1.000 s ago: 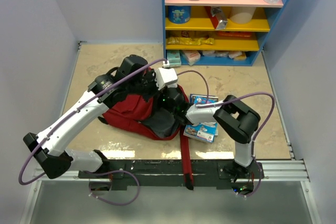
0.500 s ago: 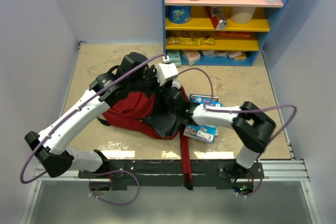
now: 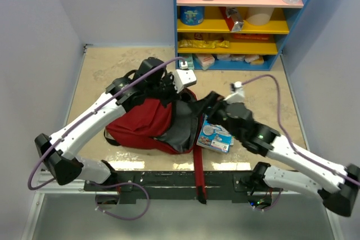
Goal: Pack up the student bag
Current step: Place the book in the student bag, then pick up the book from the center of the board, then place the book in the student bag.
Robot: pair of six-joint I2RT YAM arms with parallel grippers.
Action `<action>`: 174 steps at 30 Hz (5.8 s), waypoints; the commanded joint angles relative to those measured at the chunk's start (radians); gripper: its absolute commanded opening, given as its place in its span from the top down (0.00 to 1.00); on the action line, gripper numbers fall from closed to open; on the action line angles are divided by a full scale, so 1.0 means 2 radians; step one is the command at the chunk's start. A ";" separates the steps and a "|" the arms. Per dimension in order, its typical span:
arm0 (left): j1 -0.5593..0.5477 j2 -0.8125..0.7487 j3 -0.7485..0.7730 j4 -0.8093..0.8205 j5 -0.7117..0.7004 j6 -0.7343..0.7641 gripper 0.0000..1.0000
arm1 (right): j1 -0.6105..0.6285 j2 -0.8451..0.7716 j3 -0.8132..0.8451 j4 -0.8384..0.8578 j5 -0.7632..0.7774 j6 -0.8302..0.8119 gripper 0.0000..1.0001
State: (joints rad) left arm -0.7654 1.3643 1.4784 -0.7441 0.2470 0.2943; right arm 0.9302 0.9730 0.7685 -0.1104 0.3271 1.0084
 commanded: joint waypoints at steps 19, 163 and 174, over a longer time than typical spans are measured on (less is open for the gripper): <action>-0.022 0.144 -0.076 0.114 0.044 0.019 1.00 | -0.056 -0.216 -0.071 -0.404 0.105 0.171 0.03; -0.019 -0.003 0.027 -0.035 0.068 0.044 1.00 | -0.019 0.291 0.080 0.110 -0.259 -0.095 0.21; -0.020 -0.001 0.031 -0.036 0.069 0.043 1.00 | -0.016 0.319 0.067 0.152 -0.275 -0.087 0.28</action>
State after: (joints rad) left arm -0.7944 1.3678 1.4849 -0.8570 0.3363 0.3851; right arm 0.8948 1.5921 0.8848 0.1326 -0.2165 0.8478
